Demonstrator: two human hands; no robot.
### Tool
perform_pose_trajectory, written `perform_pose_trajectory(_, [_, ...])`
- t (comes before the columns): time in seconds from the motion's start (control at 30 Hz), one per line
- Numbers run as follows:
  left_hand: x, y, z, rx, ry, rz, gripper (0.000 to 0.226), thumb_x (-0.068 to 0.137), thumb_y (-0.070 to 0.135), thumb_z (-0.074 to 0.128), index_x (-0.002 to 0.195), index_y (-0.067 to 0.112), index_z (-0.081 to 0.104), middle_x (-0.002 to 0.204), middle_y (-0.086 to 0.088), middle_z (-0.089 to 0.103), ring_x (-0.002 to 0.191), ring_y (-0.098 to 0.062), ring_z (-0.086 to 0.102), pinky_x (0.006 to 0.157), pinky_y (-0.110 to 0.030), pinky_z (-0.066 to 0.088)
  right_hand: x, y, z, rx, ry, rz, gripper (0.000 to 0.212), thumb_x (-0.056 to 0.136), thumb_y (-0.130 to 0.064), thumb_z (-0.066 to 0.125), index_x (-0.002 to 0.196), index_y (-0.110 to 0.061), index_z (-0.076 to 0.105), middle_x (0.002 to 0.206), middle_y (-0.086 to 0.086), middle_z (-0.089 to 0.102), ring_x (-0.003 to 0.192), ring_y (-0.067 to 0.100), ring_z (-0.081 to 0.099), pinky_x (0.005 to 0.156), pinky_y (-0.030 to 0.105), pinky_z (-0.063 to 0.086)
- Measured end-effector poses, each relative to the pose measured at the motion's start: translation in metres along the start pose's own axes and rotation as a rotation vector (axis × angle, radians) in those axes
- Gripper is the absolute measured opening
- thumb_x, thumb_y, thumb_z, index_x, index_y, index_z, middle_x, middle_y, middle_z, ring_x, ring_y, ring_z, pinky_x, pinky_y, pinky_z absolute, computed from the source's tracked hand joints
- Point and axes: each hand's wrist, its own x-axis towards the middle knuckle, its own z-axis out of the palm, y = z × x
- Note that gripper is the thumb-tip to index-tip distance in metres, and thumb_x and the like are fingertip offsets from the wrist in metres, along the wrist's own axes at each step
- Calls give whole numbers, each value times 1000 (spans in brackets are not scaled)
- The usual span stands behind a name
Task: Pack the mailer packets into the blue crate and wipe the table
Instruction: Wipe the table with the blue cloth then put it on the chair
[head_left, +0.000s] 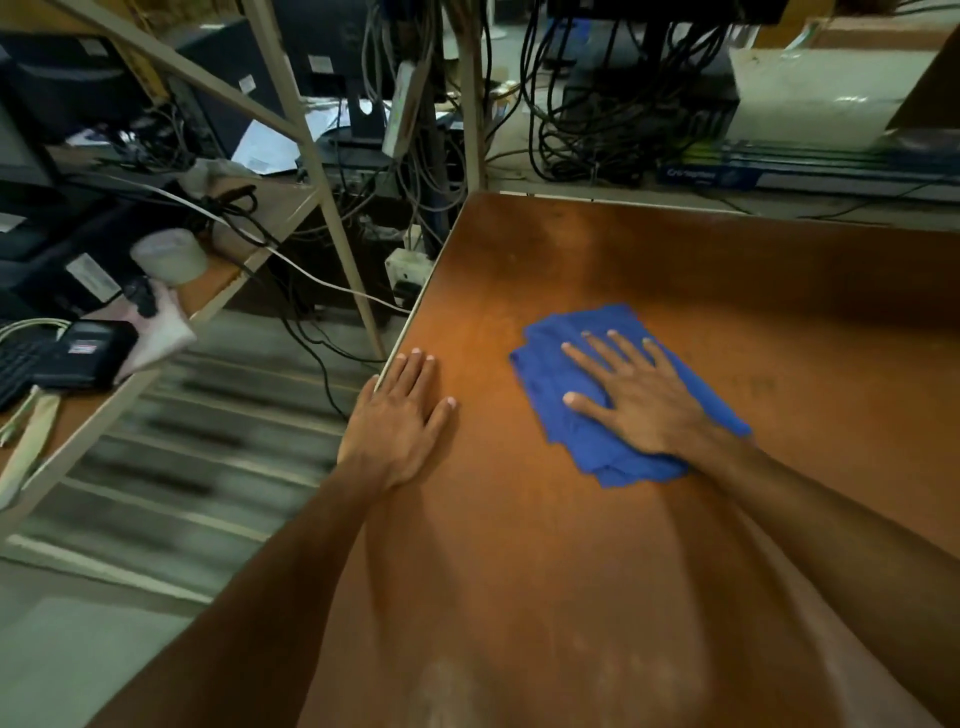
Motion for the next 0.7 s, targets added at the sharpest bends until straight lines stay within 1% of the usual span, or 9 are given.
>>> perform_pose_trajectory(0.1, [-6, 2, 1, 33, -34, 4, 73, 98, 64, 8, 158, 24, 2, 165, 2, -1, 151, -13, -6, 123, -42, -1, -7, 57, -8, 66, -12, 450, 88, 78, -86, -1, 155, -42, 2, 165, -5, 5, 152, 26, 5, 120, 56, 5])
perform_pose_trajectory(0.13, [-9, 4, 1, 31, -32, -9, 74, 97, 65, 7, 158, 24, 2, 165, 2, -2, 151, -14, -7, 123, -44, -1, -11, 58, -10, 83, -35, 509, 87, 79, -85, 0, 154, -42, 0, 165, -5, 2, 152, 26, 3, 119, 56, 3])
perform_pose_trajectory(0.17, [-12, 6, 1, 22, -34, -23, 74, 97, 66, 7, 158, 25, 2, 165, 2, -2, 151, -14, -7, 123, -46, 0, -18, 47, -10, 75, -46, 465, 87, 78, -85, -1, 154, -43, -2, 165, -6, 0, 152, 26, 1, 119, 56, 2])
perform_pose_trajectory(0.3, [-30, 12, 3, 26, -35, -22, 74, 96, 68, 5, 157, 27, -1, 164, 3, -6, 151, -14, -9, 122, -49, -2, -49, 1, 0, 14, -11, 20, 85, 77, -84, -8, 153, -48, 1, 165, -11, 7, 152, 22, 5, 120, 53, 6])
perform_pose_trajectory(0.33, [-35, 12, 4, 28, -32, -13, 74, 96, 68, 5, 157, 27, -2, 164, 3, -6, 151, -14, -9, 122, -50, -1, -42, 13, -3, 31, -3, 51, 83, 78, -84, -5, 153, -48, 3, 164, -11, 9, 152, 23, 6, 120, 54, 6])
perform_pose_trajectory(0.47, [-46, 13, 2, 32, -31, -14, 74, 95, 68, 2, 157, 28, -5, 163, 4, -10, 150, -14, -13, 123, -49, 0, 5, 49, -9, 131, -28, 493, 78, 84, -82, 5, 153, -45, 2, 165, -7, 3, 152, 27, 0, 118, 59, -1])
perform_pose_trajectory(0.53, [-45, 15, 1, 46, -27, -17, 73, 96, 67, 3, 157, 28, -4, 164, 5, -10, 150, -13, -14, 123, -48, 0, 25, 14, -8, 127, -14, 393, 78, 86, -81, 8, 154, -44, 1, 165, -6, 1, 152, 28, -2, 117, 60, -4])
perform_pose_trajectory(0.63, [-46, 16, 3, 40, -4, -23, 71, 98, 64, 10, 158, 27, 2, 165, 4, -2, 151, -13, -8, 123, -46, 1, 38, -47, -3, 121, -10, -86, 71, 89, -77, 9, 153, -47, 0, 165, -12, 2, 152, 21, -1, 120, 56, -2])
perform_pose_trajectory(0.7, [-44, 15, 3, 40, 1, -19, 71, 98, 64, 11, 158, 27, 3, 165, 4, -1, 151, -13, -7, 123, -46, 2, 59, -47, -7, 141, -28, -123, 67, 92, -74, 10, 153, -48, 2, 164, -14, 3, 152, 18, -1, 120, 54, -2])
